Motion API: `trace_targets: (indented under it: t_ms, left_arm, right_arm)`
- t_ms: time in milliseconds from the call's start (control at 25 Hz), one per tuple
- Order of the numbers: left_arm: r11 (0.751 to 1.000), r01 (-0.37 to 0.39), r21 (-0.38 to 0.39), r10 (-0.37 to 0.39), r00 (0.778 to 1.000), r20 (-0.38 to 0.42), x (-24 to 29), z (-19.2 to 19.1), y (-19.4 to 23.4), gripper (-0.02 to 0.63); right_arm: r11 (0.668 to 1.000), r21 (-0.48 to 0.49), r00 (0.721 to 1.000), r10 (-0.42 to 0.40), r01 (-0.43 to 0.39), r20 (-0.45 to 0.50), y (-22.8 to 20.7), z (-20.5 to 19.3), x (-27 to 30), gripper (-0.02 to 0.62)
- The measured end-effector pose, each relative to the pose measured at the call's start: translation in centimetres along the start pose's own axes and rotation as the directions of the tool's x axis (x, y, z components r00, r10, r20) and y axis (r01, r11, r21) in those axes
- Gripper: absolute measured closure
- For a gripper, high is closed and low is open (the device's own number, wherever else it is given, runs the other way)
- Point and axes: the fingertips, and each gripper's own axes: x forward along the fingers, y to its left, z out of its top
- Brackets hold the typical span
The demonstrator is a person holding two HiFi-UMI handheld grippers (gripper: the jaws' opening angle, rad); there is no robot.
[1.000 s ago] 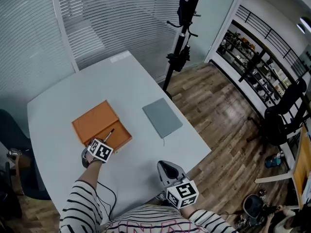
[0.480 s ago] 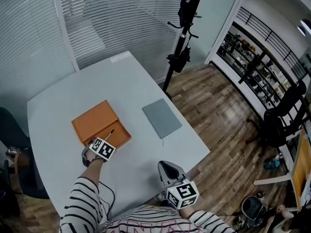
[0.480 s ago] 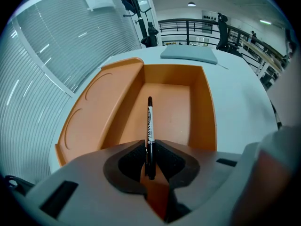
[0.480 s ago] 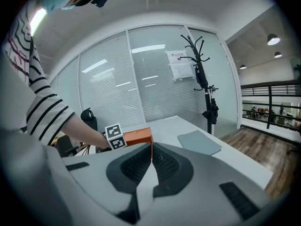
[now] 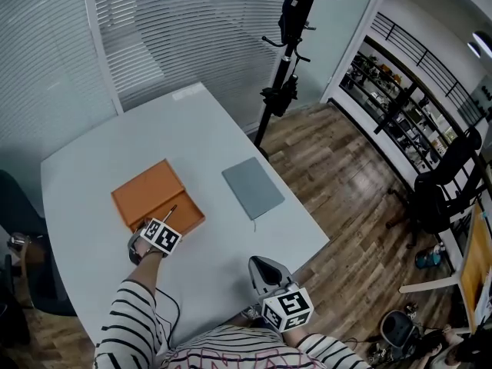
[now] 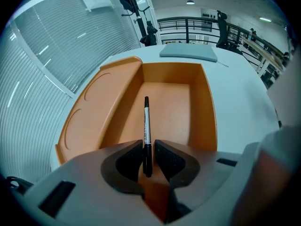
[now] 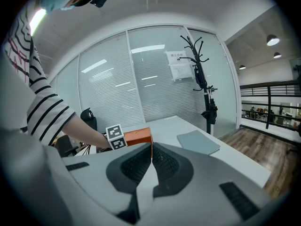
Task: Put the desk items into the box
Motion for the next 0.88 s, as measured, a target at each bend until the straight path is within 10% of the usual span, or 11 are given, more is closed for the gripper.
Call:
trace_targets:
  t_ms: [880]
  left_arm:
    - [0.991,-0.101,-0.090,0.119,0.968,0.221,-5.2,1.8,0.9,0.512]
  right_arm:
    - [0.992,-0.044,0.993,0.118,-0.118,-0.003,0.1,1.1,-0.1,0.569]
